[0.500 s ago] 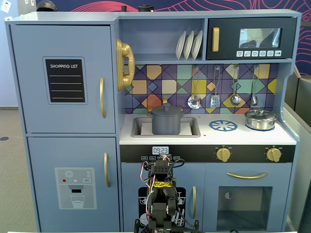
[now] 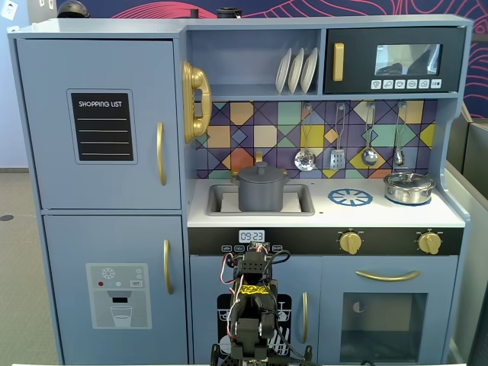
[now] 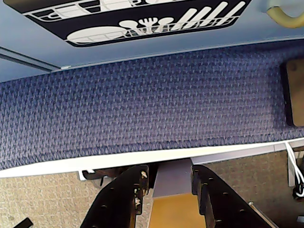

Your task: Take off the lid from the gray recipient and place it on the counter

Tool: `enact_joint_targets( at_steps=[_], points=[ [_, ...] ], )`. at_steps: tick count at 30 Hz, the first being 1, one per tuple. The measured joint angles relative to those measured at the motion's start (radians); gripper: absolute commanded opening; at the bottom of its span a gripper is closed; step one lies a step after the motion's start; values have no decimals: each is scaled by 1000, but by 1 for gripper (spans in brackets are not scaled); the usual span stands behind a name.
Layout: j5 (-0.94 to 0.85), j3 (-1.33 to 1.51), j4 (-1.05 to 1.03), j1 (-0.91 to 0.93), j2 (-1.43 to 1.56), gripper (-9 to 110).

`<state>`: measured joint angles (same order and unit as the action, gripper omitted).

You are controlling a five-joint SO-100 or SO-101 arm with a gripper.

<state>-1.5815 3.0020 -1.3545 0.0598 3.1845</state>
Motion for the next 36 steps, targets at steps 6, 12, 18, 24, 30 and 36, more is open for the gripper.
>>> enact_joint_targets(
  at_steps=[6, 12, 18, 24, 30, 36],
  points=[
    [-61, -170, 57, 15, -11, 0],
    [-89, -494, 193, 11, -98, 0],
    [-103, -729, 261, 11, -173, 0],
    [-103, -792, 445, 11, -225, 0],
    [-84, -802, 707, 0, -325, 2],
    [-51, -856, 882, -23, -477, 13]
  ],
)
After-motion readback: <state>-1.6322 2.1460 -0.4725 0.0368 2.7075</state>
